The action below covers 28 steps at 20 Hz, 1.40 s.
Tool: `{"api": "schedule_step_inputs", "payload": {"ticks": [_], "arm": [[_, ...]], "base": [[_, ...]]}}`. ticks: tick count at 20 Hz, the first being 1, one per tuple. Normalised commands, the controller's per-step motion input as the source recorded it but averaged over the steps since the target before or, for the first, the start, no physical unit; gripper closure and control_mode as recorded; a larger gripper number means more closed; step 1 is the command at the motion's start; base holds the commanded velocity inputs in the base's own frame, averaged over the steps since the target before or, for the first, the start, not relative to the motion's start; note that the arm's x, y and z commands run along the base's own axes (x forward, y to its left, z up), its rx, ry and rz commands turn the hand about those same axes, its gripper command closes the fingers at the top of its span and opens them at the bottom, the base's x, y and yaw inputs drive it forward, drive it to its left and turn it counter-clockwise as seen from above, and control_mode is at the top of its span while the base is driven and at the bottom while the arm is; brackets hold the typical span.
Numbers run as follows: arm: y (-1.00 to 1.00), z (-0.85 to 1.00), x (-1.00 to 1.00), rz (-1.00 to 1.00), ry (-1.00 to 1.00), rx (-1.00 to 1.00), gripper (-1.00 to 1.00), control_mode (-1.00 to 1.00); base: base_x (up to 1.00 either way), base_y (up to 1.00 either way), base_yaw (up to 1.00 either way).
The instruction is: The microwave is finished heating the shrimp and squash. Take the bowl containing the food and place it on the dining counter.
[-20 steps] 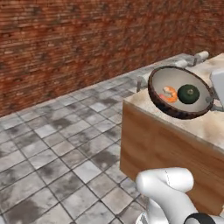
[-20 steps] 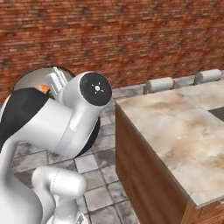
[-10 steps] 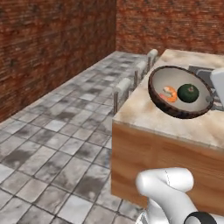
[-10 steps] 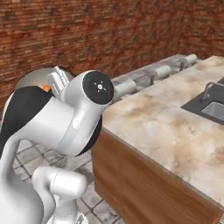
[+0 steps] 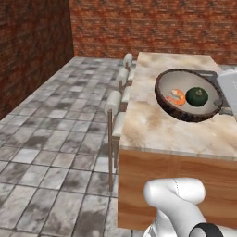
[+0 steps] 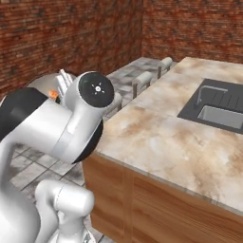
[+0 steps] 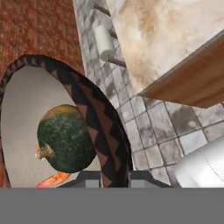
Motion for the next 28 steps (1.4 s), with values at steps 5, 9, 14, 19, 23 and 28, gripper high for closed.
{"api": "schedule_step_inputs", "payload": {"ticks": [5, 9, 14, 19, 23, 28], "arm": [[0.0, 0.0, 0.94, -0.27, 0.11, 0.0, 1.0, -1.0], [-0.1, -0.1, 0.99, -0.08, 0.25, 0.0, 1.0, -1.0], [-0.27, -0.4, 0.81, -0.01, 0.23, 0.0, 1.0, -1.0], [-0.29, -0.5, 0.95, 0.0, 0.29, 0.0, 1.0, -1.0], [-0.16, -0.14, 0.58, 0.0, 0.13, 0.0, 1.0, -1.0], [-0.03, -0.01, 0.06, 0.0, 0.04, 0.05, 1.0, -1.0]], "base": [[0.0, 0.0, 0.0], [0.0, 0.0, 0.0], [0.0, 0.0, 0.0], [0.0, 0.0, 0.0], [0.0, 0.0, 0.0], [0.0, 0.0, 0.0]]}}
